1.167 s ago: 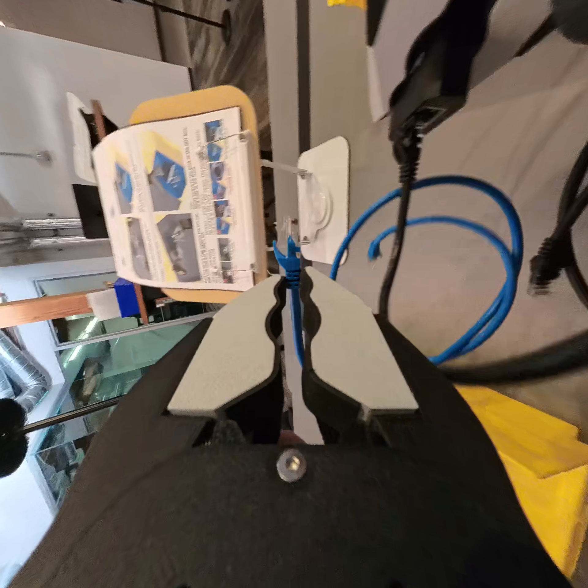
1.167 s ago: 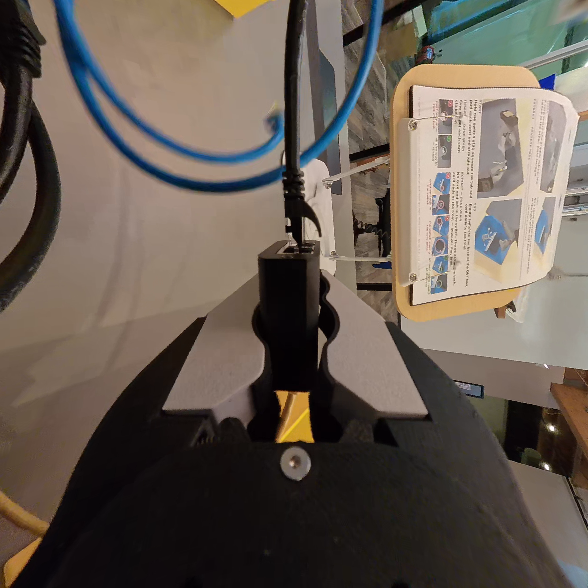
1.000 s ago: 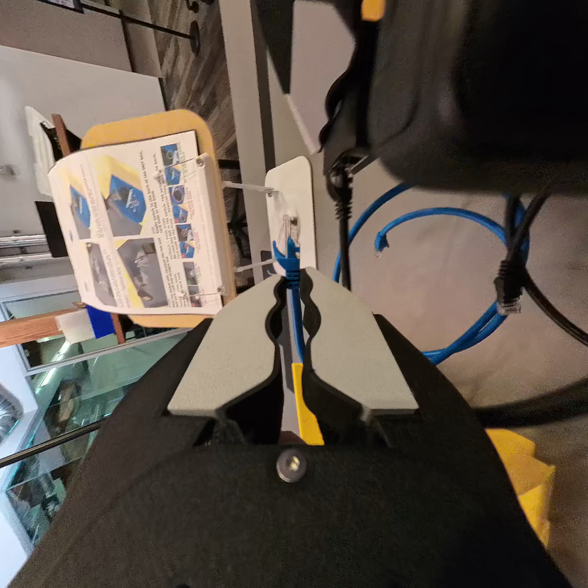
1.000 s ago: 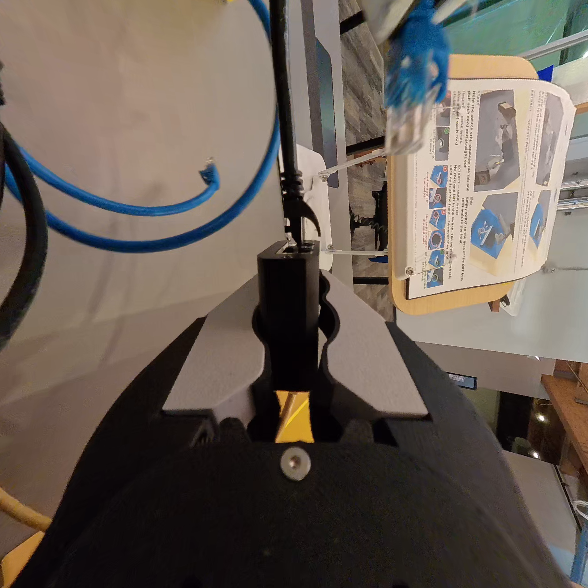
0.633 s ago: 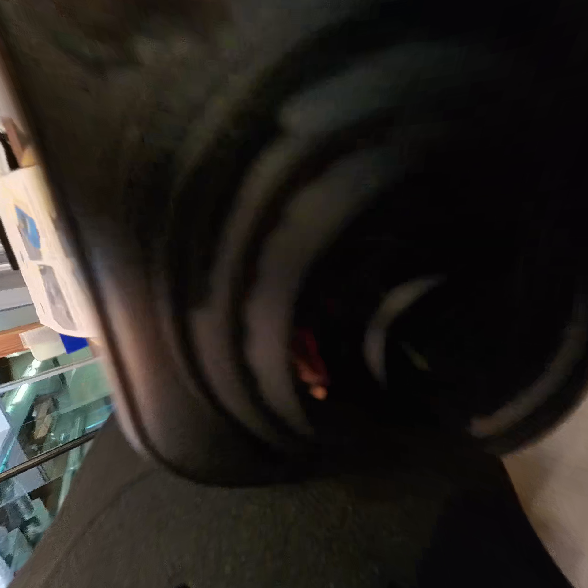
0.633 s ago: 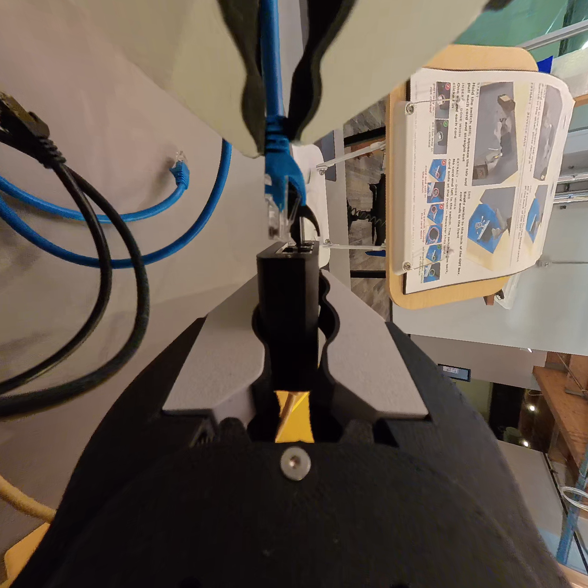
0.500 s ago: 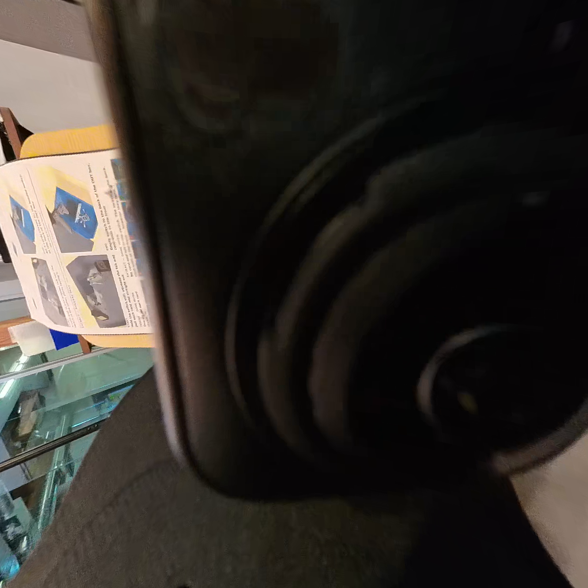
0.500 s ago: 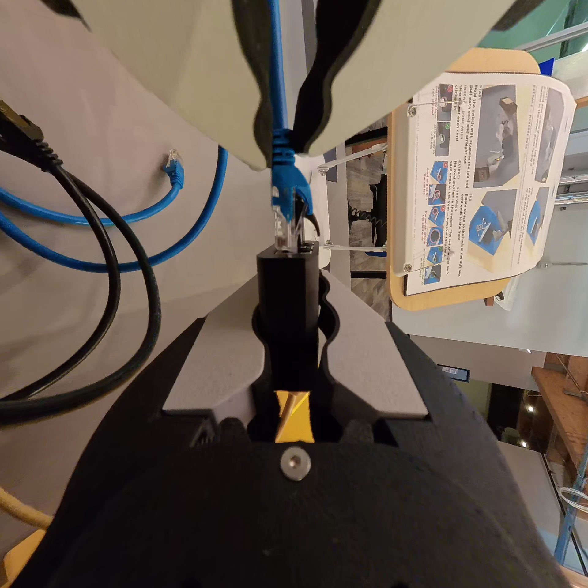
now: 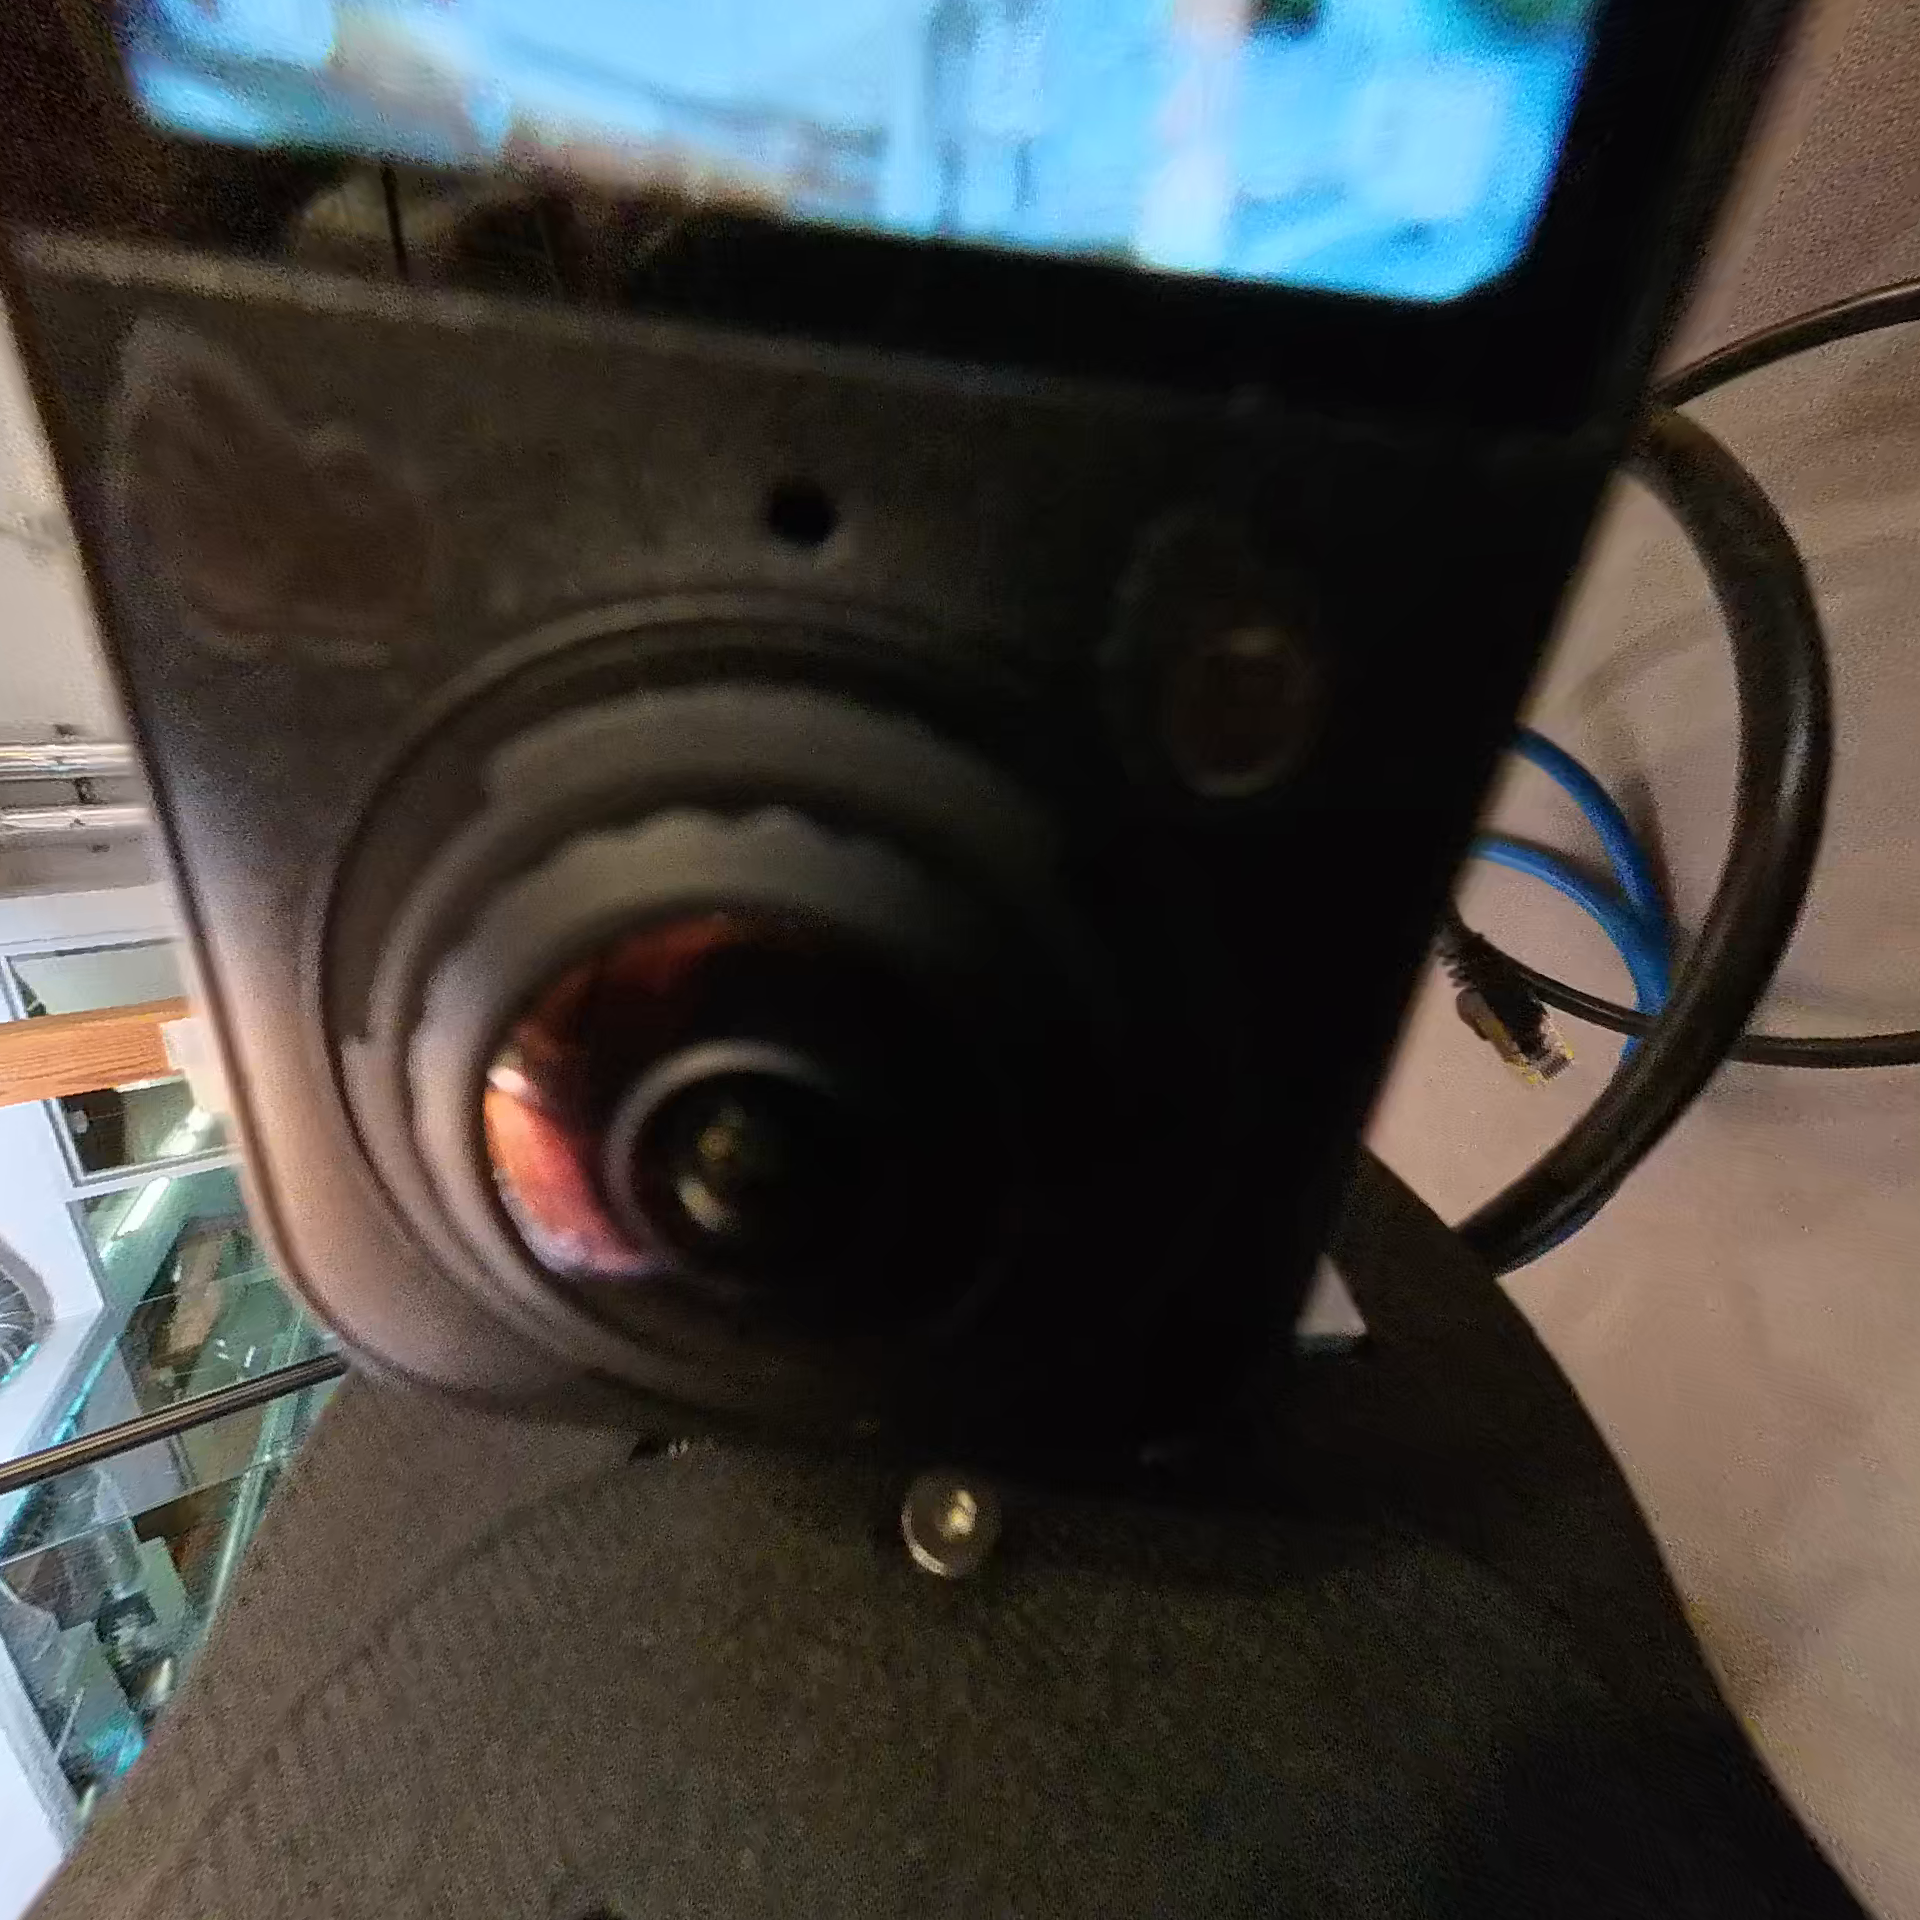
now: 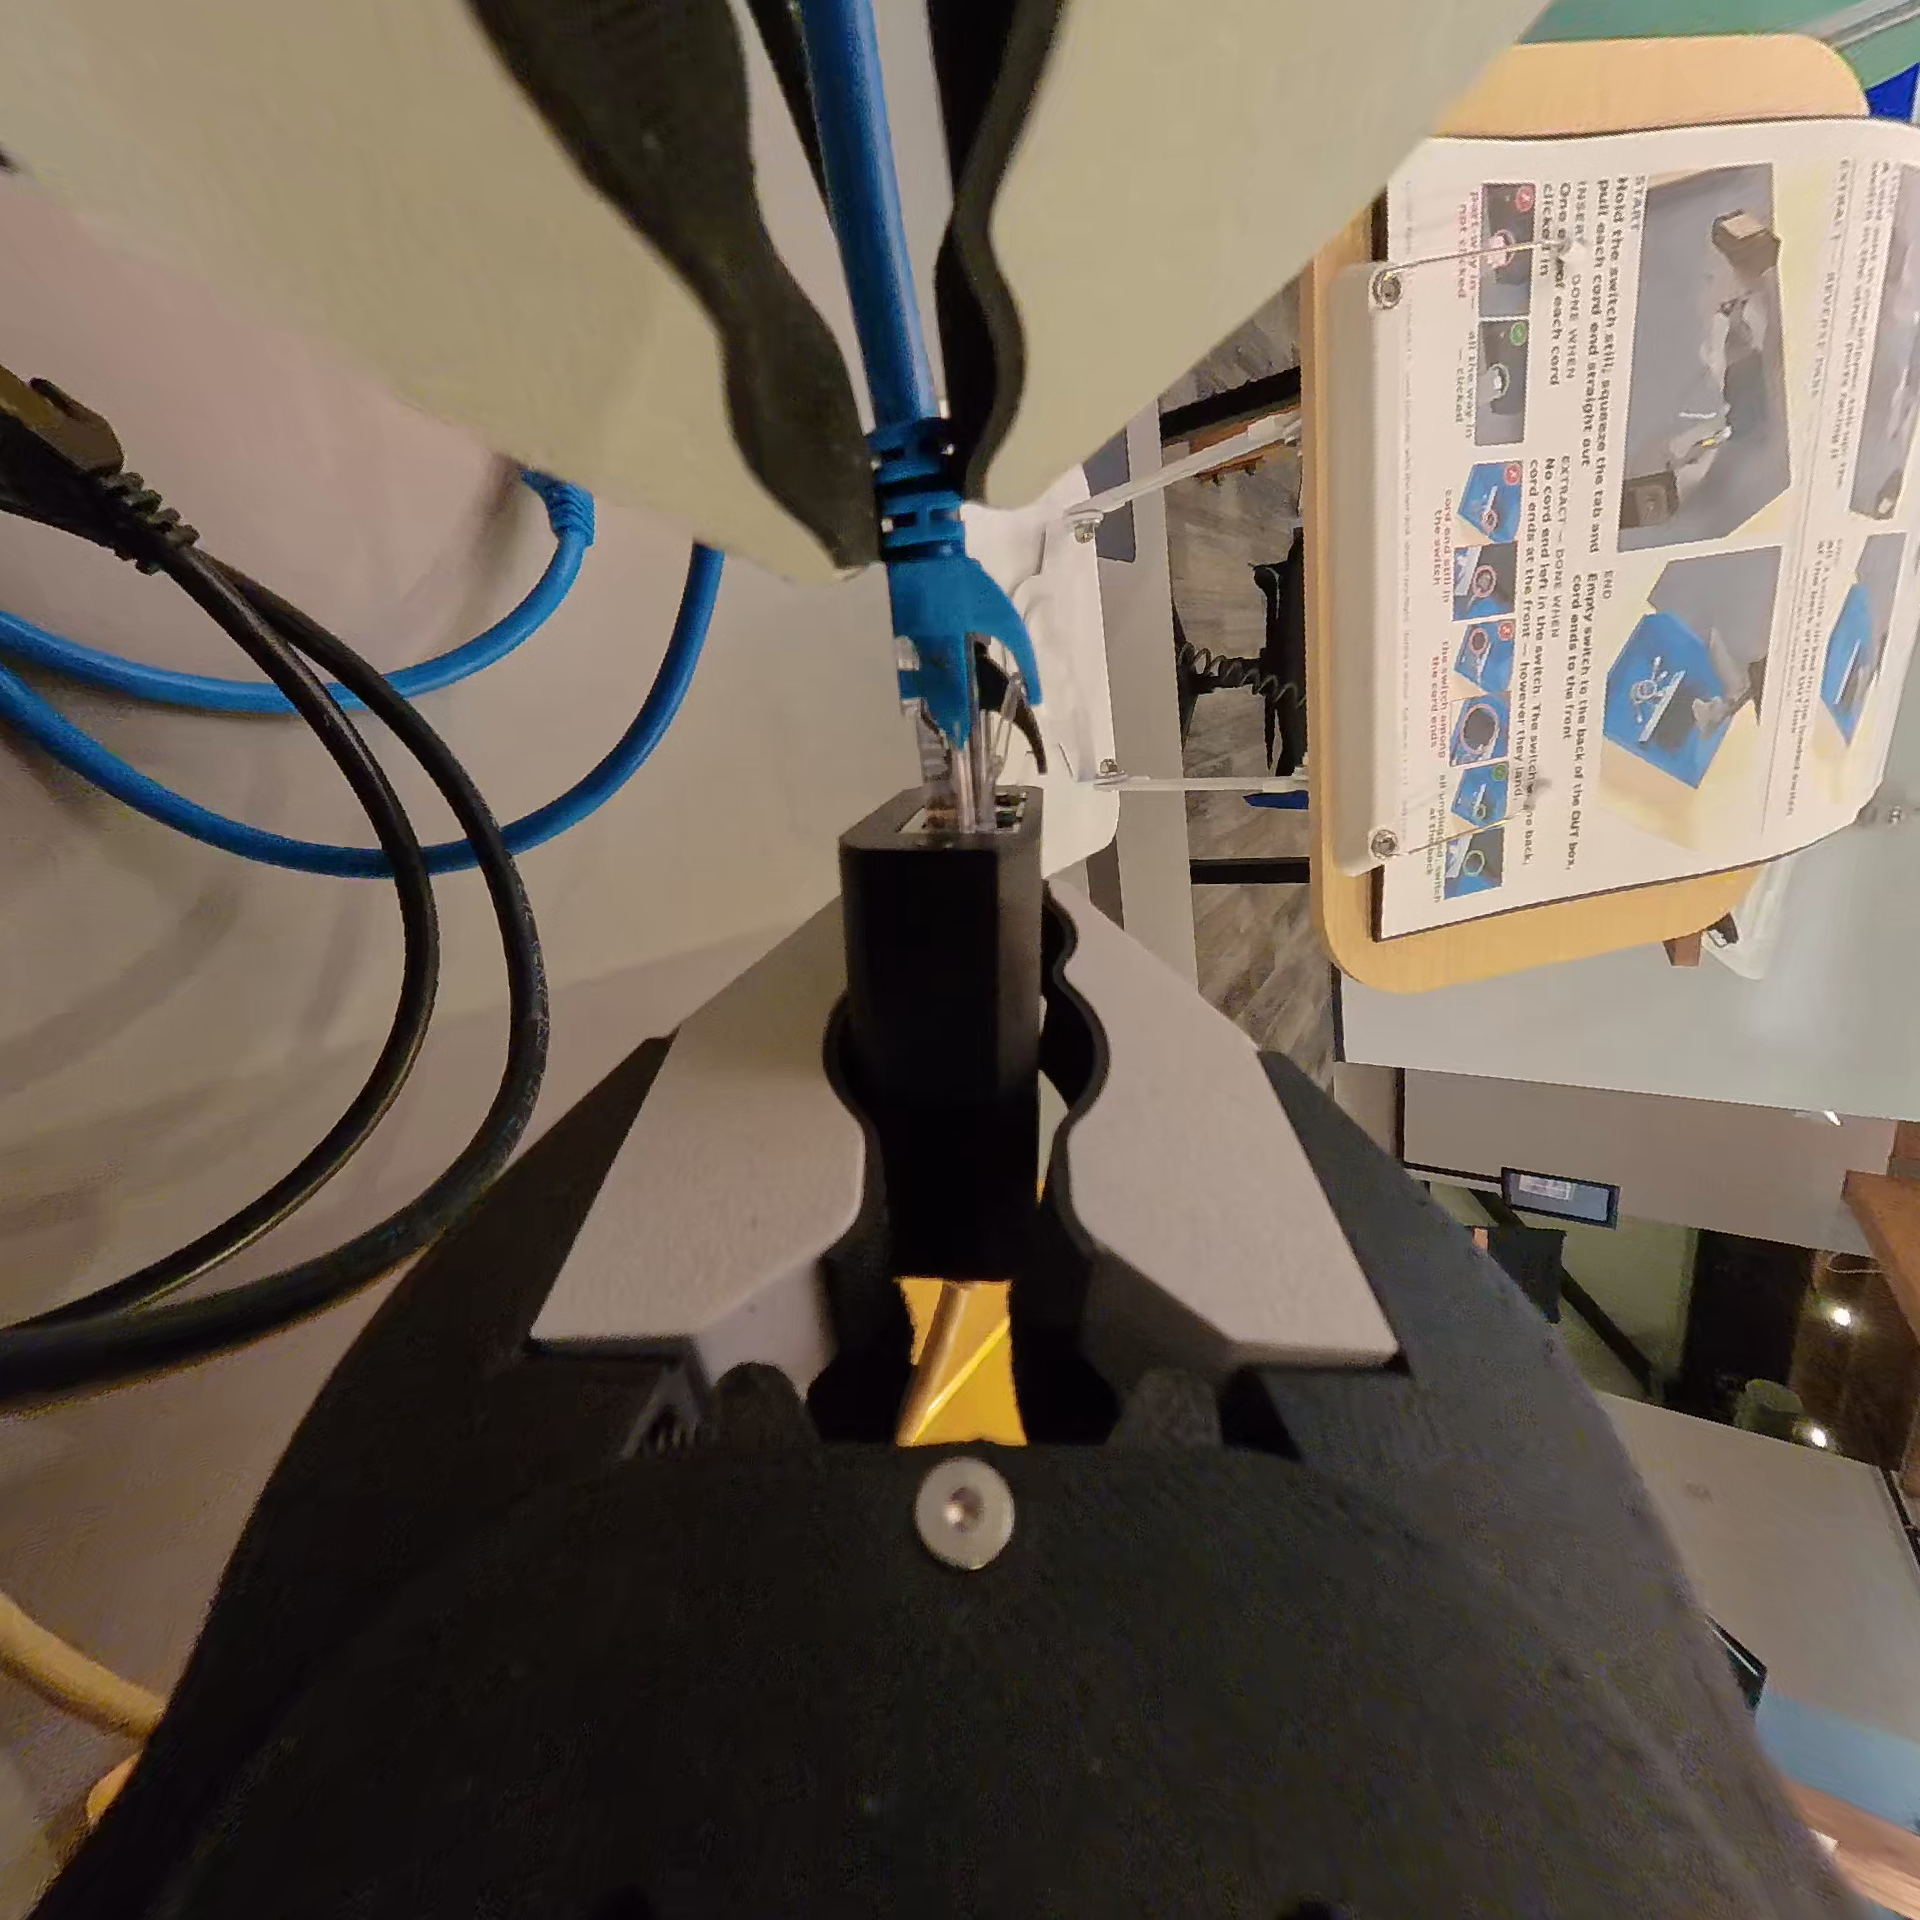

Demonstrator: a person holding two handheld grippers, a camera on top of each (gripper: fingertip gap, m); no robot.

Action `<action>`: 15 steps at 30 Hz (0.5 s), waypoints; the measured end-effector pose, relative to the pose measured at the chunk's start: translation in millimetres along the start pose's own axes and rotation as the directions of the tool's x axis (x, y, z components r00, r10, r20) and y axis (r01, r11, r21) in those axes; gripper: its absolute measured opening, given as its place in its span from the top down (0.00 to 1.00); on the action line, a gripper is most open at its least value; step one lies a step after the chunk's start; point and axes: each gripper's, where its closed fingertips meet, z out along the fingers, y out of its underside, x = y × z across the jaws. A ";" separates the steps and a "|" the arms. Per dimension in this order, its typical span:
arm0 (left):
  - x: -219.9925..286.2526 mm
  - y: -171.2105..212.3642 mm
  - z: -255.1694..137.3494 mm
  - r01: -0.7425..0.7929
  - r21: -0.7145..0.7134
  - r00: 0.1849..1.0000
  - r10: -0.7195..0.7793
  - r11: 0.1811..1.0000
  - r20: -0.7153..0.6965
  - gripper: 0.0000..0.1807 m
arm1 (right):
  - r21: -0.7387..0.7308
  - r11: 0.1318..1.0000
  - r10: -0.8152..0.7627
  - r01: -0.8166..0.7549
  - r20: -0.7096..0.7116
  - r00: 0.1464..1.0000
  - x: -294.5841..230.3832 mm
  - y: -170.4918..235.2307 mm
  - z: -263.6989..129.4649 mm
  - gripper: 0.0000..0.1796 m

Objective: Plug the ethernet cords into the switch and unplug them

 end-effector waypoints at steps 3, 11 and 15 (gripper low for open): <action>1.4 -4.6 -1.9 -0.004 0.035 1.000 0.004 0.999 0.009 0.23 | -0.003 1.000 0.016 -0.016 0.017 1.000 -2.4 2.1 1.6 0.87; 0.1 -6.7 -6.4 0.012 0.112 1.000 -0.015 0.994 0.024 0.55 | 0.022 0.999 0.036 -0.036 0.016 0.999 -2.2 -0.9 0.4 0.87; -0.3 -7.1 -10.5 0.015 0.170 0.999 -0.020 0.985 0.029 0.96 | 0.044 0.998 0.043 -0.044 0.022 0.999 -1.9 -2.9 -1.0 0.87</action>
